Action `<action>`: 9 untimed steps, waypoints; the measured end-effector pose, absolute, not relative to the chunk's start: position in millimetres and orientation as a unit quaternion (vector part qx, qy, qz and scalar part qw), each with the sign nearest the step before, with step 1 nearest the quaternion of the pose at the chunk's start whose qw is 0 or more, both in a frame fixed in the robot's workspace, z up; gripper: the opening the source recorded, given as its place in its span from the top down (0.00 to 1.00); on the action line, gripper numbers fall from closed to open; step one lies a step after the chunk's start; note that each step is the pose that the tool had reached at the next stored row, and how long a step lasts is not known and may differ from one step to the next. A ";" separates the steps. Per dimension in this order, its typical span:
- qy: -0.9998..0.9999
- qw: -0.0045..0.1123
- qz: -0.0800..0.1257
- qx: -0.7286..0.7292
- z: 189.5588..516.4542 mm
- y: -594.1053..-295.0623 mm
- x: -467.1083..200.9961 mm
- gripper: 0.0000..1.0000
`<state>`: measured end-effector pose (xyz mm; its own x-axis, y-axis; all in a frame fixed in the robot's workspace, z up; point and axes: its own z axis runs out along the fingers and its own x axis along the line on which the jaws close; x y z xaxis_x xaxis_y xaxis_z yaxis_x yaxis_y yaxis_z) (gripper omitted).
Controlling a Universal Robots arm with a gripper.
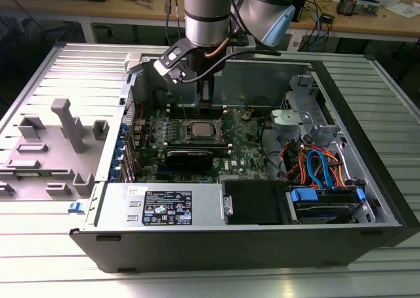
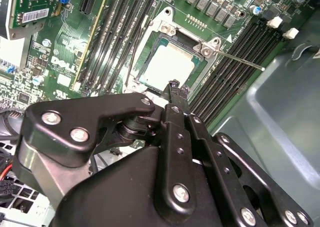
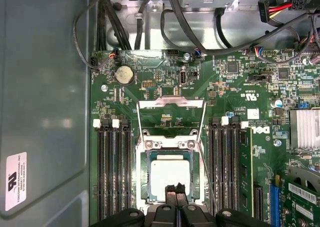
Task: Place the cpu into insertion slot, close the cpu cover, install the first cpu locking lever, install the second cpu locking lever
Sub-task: 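Close the cpu cover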
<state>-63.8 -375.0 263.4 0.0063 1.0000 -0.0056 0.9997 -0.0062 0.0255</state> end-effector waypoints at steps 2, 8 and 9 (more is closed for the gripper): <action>0.705 0.011 0.007 0.709 264.1 -375.0 -63.8 0.89; 0.705 0.011 0.007 0.709 266.4 -375.0 -63.8 0.89; 0.705 0.011 0.007 0.709 266.6 -375.0 -63.8 0.89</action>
